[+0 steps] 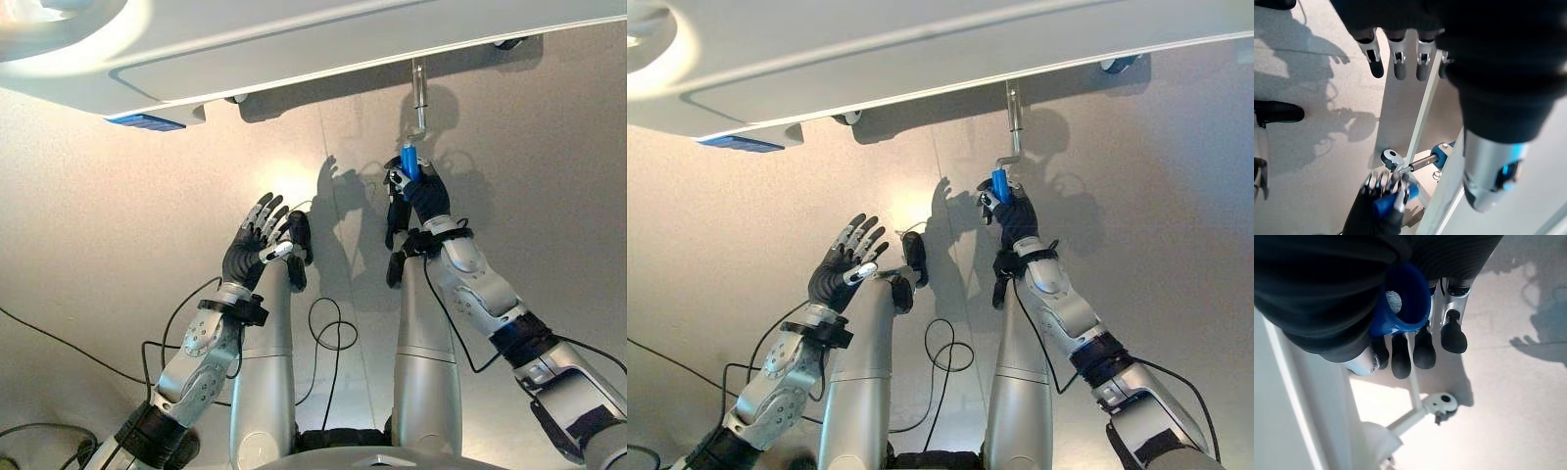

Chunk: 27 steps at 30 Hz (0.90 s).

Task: Raise the hospital bed

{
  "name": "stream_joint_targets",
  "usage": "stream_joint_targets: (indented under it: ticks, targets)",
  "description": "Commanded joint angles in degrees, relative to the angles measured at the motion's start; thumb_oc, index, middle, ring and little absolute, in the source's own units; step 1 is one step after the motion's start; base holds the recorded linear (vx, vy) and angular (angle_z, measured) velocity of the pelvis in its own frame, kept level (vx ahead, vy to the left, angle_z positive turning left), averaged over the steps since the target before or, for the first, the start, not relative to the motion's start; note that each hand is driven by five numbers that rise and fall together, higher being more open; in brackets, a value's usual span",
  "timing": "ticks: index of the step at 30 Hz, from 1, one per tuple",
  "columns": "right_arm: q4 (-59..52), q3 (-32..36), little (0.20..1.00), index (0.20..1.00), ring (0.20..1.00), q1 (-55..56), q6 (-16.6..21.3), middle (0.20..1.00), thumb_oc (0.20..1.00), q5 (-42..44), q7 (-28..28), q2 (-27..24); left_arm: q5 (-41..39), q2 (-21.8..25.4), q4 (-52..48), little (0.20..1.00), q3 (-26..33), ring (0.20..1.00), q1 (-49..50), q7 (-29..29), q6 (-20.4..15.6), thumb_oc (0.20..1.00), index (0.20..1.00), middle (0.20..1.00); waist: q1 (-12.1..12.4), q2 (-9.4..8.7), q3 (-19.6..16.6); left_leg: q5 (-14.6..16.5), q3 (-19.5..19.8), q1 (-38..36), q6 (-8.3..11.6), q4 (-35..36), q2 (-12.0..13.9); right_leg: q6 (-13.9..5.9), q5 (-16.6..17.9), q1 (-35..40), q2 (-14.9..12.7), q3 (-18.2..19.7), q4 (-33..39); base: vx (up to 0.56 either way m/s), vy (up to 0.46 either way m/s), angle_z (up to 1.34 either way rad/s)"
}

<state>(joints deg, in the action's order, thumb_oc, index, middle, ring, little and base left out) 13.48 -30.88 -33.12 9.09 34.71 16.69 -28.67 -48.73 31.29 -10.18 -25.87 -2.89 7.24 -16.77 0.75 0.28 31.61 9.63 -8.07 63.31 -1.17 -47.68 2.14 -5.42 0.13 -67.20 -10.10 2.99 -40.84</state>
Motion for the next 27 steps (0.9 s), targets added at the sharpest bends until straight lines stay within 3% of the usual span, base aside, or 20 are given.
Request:
stream_joint_targets:
  ticks: [1, 10, 17, 22, 27]
  targets:
    - [-3.0, -3.9, 0.200, 0.200, 0.200, -10.8, 3.4, 0.200, 0.200, -9.0, -3.3, 4.3, -1.2, -1.3, -5.2, 1.000, -0.7, 1.000, 0.6, -1.1, -1.7, 1.000, 1.000, 1.000, 2.6, 2.64, -1.8, -14.0, 5.2, 2.7, 5.80, 11.6, -1.6, -1.47, 3.1, -0.5, -0.1, -3.6, -3.5, 0.00, 0.021, 0.04]
    - [13.3, -3.0, 0.200, 0.200, 0.200, -15.3, 1.0, 0.200, 0.200, -13.8, -1.1, 9.1, -1.7, -2.0, -4.9, 1.000, -2.2, 1.000, 0.3, -1.3, -1.9, 1.000, 1.000, 1.000, 3.9, 3.55, -1.8, -14.0, 5.7, 3.8, 5.92, 10.5, -1.9, -1.45, 3.1, -1.3, -0.2, -3.7, -4.3, 0.00, 0.006, 0.01]
    - [41.3, 1.1, 0.200, 0.200, 0.200, -23.5, -0.7, 0.200, 0.200, -13.1, 0.1, 12.5, -2.9, -1.8, -4.3, 1.000, -5.2, 1.000, -1.1, -2.7, -2.3, 1.000, 1.000, 1.000, 5.3, 5.29, -1.8, -13.7, 5.8, 4.3, 6.09, 10.0, -2.2, -1.37, 2.8, -1.6, -0.2, -3.5, -4.6, 0.00, 0.010, 0.00]
    - [51.8, 4.4, 0.200, 0.200, 0.200, -25.8, -0.9, 0.200, 0.200, -11.3, -0.4, 10.4, -3.1, -2.0, -4.1, 1.000, -6.7, 1.000, -1.8, -3.7, -2.7, 1.000, 1.000, 1.000, 5.6, 6.10, -1.8, -13.6, 5.9, 4.1, 6.22, 10.1, -2.3, -1.44, 2.4, -1.7, -0.3, -3.4, -4.9, 0.01, 0.006, 0.02]
    - [57.9, 7.8, 0.200, 0.200, 0.200, -25.6, -1.0, 0.200, 0.200, -9.4, -0.5, 4.6, -3.0, -2.3, -3.7, 1.000, -8.2, 1.000, -3.3, -4.9, -3.0, 1.000, 1.000, 1.000, 5.6, 6.96, -1.8, -13.2, 5.7, 4.0, 6.31, 10.0, -2.5, -1.62, 2.1, -1.8, -0.4, -3.0, -5.2, 0.00, 0.000, 0.00]
